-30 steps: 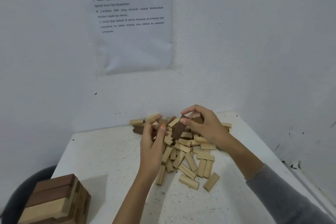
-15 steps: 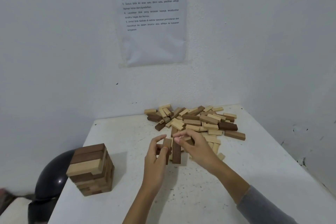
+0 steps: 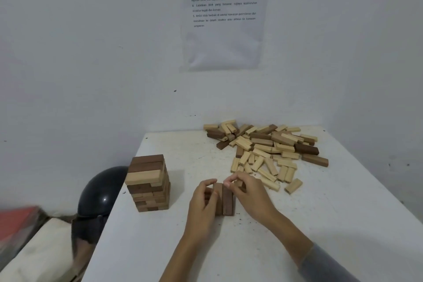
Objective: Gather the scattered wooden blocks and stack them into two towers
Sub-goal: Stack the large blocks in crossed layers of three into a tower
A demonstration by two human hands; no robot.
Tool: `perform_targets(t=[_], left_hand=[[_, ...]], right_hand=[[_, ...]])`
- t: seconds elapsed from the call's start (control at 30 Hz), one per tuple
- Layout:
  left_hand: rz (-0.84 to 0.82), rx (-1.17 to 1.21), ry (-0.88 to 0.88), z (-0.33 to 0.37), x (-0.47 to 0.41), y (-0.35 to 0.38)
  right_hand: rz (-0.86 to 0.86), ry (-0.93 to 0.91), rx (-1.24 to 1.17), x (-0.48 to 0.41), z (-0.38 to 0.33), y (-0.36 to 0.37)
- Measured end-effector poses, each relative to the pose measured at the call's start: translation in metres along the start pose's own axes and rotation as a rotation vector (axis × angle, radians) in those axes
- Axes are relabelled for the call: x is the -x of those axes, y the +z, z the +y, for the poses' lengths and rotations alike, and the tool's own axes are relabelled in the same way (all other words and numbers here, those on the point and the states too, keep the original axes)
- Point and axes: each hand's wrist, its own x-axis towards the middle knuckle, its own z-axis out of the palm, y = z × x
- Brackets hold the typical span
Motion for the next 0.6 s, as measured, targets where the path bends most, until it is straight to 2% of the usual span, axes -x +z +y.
perform_targets(t=[0.13,0.27,0.43,0.53,0.6], left_hand=[[0.009,-0.117,0.051,-0.004,0.002,-0.006],[0.042,-0.257,0.082,-0.007,0.004,-0.007],[0.063,-0.283,0.058,-0.009,0.004,-0.007],[0.081,-0.222,0.062,-0.008,0.006,-0.007],[0.083,-0.126,0.045,-0.007,0.008,-0.008]], right_hand=[[-0.073,-0.039,0.191,0.003,-0.004,0.000],[-0.074,-0.053,0.237,0.006,-0.007,0.002],[-0.083,-0.069,0.375,0.008,-0.012,0.003],[-0.078,-0.042,0.479,0.010,-0.013,0.003],[-0.031,-0.037,0.412,0.013,-0.012,0.002]])
